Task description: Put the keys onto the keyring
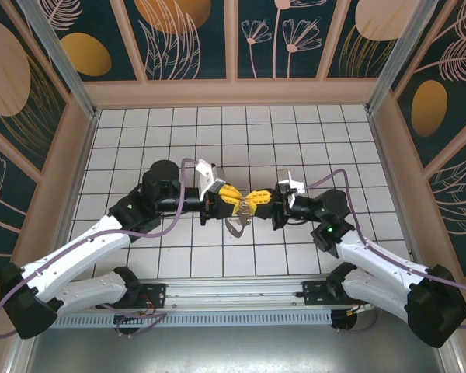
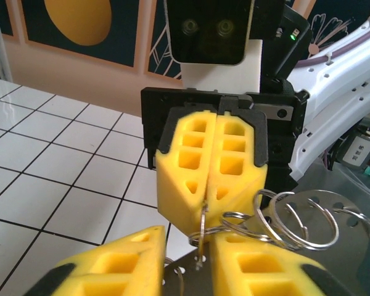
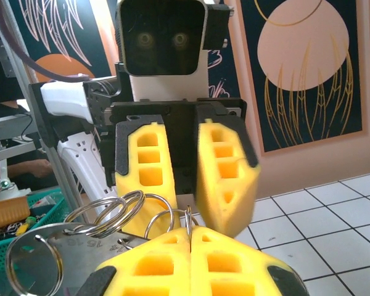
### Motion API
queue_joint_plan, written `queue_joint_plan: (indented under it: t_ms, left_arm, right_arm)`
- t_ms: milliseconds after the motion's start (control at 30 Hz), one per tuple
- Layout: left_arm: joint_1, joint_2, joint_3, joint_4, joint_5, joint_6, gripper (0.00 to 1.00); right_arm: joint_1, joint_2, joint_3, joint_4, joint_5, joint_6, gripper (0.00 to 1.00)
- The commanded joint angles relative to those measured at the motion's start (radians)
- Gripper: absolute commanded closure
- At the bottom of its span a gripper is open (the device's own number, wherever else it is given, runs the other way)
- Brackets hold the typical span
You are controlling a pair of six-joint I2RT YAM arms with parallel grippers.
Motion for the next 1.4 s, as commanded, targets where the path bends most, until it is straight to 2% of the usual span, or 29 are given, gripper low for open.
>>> queue_joint_plan:
  t_ms: [0, 133, 267, 333, 467, 633, 667, 767, 967, 1367]
  left_arm:
    - [-0.005, 0.017, 0.034, 0.038, 0.005, 0.010, 0.81]
    - [-0.005, 0.020, 0.030, 0.027, -0.009, 0.016, 0.82]
    - [-0.006, 0.019, 0.030, 0.027, -0.010, 0.016, 0.89]
    - [-0.005, 0.019, 0.032, 0.026, -0.012, 0.019, 0.99]
    - [-0.006, 0.015, 0.040, 0.005, -0.032, 0.039, 1.00]
    - [-0.008, 0.010, 0.068, -0.079, -0.114, 0.098, 1.00]
    - [-0.010, 0.006, 0.069, -0.090, -0.131, 0.107, 1.00]
    - [-0.011, -0.002, 0.099, -0.113, -0.156, 0.132, 1.00]
    - [-0.011, 0.008, 0.115, -0.134, -0.147, 0.156, 1.00]
    - [-0.017, 0.015, 0.138, -0.182, -0.112, 0.180, 1.00]
  right_arm:
    - [0.010, -0.017, -0.006, 0.059, -0.012, 0.007, 1.00]
    - [0.010, -0.017, -0.006, 0.079, -0.012, 0.015, 1.00]
    - [0.013, -0.013, -0.006, 0.112, -0.017, 0.037, 1.00]
    - [0.016, -0.013, -0.005, 0.124, -0.013, 0.043, 1.00]
    - [0.018, -0.017, -0.003, 0.108, -0.009, 0.037, 1.00]
    - [0.020, -0.047, 0.035, -0.087, 0.015, -0.067, 1.00]
    - [0.020, -0.054, 0.047, -0.137, 0.021, -0.096, 0.97]
    - [0.020, -0.076, 0.093, -0.296, 0.056, -0.191, 0.80]
    - [0.021, -0.062, 0.160, -0.416, 0.056, -0.258, 0.67]
    - [0.021, -0.049, 0.254, -0.648, 0.112, -0.403, 0.73]
